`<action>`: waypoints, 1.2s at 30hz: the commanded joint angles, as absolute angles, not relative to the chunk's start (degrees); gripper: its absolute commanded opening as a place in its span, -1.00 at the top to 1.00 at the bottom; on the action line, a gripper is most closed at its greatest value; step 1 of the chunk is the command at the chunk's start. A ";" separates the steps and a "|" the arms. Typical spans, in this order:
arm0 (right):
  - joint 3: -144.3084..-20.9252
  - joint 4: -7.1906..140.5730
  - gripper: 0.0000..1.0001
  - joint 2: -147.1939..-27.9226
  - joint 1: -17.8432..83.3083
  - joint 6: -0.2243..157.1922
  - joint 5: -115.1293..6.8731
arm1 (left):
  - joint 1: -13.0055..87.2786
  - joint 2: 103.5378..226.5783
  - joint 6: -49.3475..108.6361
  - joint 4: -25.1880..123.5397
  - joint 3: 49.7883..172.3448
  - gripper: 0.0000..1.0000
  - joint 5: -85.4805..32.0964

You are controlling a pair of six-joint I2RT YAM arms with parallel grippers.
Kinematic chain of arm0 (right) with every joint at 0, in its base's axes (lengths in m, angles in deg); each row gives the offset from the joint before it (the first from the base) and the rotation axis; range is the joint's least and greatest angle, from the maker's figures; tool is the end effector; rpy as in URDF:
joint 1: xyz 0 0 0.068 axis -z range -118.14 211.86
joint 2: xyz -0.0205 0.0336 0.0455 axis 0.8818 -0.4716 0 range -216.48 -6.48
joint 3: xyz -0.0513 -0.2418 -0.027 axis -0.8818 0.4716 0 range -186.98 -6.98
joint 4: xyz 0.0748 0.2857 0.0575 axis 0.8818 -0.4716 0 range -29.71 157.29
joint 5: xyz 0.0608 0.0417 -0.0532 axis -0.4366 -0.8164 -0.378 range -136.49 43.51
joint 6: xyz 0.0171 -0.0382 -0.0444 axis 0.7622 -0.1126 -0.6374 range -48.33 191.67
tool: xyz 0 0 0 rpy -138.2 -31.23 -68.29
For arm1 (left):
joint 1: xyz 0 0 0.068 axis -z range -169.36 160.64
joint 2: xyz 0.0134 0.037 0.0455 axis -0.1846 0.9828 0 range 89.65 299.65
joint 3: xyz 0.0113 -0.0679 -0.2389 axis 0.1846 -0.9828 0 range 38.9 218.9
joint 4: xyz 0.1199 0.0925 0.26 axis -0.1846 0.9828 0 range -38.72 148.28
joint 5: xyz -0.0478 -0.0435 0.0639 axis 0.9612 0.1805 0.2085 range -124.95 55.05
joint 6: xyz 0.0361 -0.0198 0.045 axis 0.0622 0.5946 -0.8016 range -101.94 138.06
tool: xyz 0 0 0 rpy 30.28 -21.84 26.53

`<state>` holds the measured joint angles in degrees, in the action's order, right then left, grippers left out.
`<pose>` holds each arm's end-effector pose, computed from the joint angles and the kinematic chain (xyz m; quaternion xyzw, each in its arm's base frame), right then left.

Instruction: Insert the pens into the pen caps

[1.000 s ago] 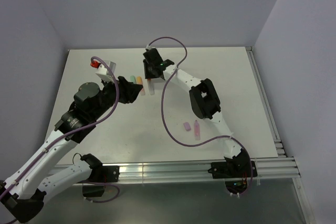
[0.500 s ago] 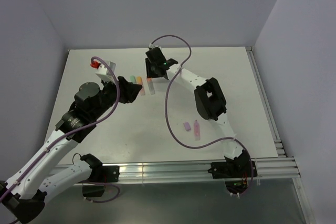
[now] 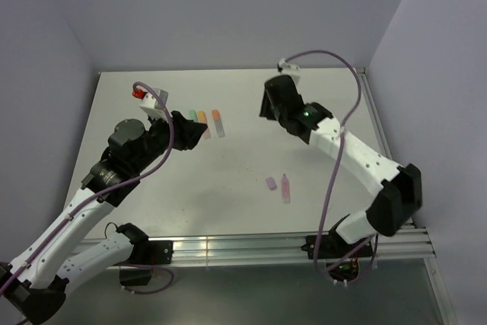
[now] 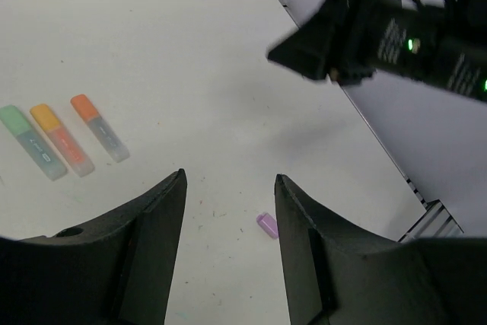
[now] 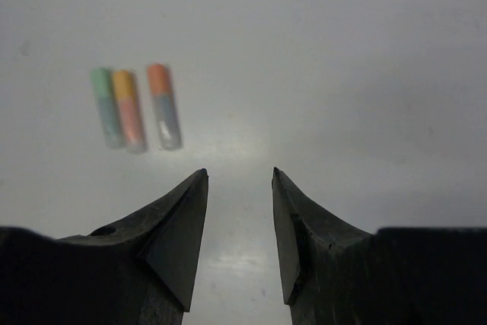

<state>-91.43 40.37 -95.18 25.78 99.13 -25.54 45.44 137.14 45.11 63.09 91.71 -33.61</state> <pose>0.3366 0.2251 0.3306 0.0247 0.8609 0.1196 0.4940 0.2106 -0.1478 0.3624 0.0583 0.7437 -0.3497 0.5668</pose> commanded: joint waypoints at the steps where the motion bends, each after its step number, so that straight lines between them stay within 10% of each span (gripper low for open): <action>1: -75.48 35.03 0.06 -86.66 26.26 106.10 -19.34 | 45.09 137.46 45.75 60.77 91.72 -0.11 -32.23; 11: -50.50 37.49 0.06 -74.60 26.53 111.48 -26.18 | 44.48 138.17 46.72 59.63 91.02 -0.13 -30.30; 36: -45.30 43.38 -0.02 -83.11 23.28 112.36 -31.55 | 44.12 139.31 47.33 59.28 90.40 -0.14 -29.24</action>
<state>-45.22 42.03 -81.94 23.90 111.29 -32.16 44.35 139.21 46.84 61.83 90.64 -30.24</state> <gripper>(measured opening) 0.507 0.569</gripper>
